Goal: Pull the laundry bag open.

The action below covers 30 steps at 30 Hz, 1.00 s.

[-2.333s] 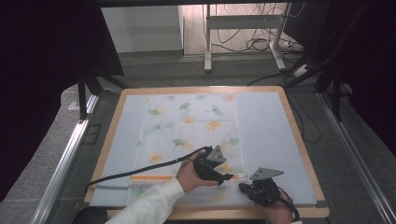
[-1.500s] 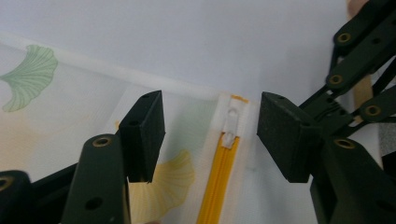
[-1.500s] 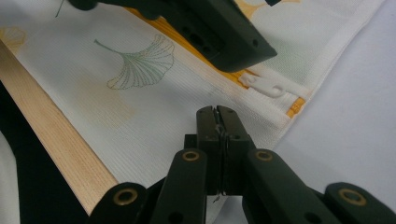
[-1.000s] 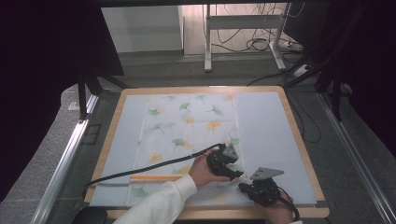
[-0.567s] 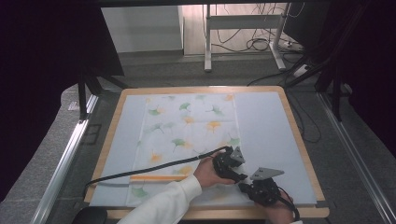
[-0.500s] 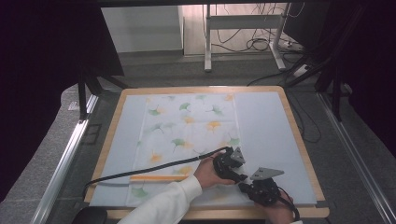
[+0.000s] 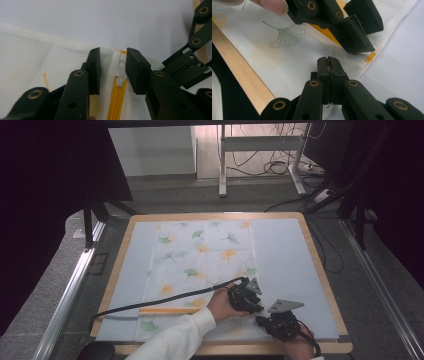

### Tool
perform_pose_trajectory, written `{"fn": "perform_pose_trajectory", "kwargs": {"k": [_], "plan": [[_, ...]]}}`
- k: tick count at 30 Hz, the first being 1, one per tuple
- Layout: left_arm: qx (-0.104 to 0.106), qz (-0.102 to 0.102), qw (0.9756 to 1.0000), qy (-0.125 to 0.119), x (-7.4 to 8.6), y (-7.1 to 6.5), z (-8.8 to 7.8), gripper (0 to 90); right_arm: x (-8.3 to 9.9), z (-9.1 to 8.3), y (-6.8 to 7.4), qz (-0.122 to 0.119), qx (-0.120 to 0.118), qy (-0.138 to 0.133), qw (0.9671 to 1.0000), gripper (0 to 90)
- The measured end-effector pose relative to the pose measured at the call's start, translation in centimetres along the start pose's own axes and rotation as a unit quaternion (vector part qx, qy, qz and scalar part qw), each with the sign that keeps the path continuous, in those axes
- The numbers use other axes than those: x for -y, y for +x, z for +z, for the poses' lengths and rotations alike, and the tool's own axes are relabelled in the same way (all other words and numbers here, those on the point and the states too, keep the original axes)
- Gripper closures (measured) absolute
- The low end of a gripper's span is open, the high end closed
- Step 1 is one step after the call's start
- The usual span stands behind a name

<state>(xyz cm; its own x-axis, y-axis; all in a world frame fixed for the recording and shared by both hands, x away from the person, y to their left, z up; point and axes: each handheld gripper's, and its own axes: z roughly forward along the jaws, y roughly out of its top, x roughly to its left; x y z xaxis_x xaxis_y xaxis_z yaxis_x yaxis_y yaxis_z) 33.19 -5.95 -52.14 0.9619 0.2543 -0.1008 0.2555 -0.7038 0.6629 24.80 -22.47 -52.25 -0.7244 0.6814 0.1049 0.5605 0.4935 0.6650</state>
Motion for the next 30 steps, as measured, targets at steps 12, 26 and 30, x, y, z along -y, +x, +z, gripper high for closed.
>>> {"fn": "perform_pose_trajectory", "kwargs": {"k": [12,26,30], "plan": [[-0.003,0.001,1.0,0.001,0.01,-0.07,-0.23,80.9,0.0,0.01,-0.02,0.0,-0.001,0.0,1.0,88.1],[0.003,-0.005,1.0,-0.004,0.3,0.11,-0.72,82.5,0.01,0.01,-0.05,0.0,-0.002,-0.001,1.0,88.1],[0.008,-0.006,0.9999,-0.005,0.45,0.2,-0.79,83.6,-0.01,0.01,-0.1,0.0,-0.003,0.0,1.0,88.2]]}}
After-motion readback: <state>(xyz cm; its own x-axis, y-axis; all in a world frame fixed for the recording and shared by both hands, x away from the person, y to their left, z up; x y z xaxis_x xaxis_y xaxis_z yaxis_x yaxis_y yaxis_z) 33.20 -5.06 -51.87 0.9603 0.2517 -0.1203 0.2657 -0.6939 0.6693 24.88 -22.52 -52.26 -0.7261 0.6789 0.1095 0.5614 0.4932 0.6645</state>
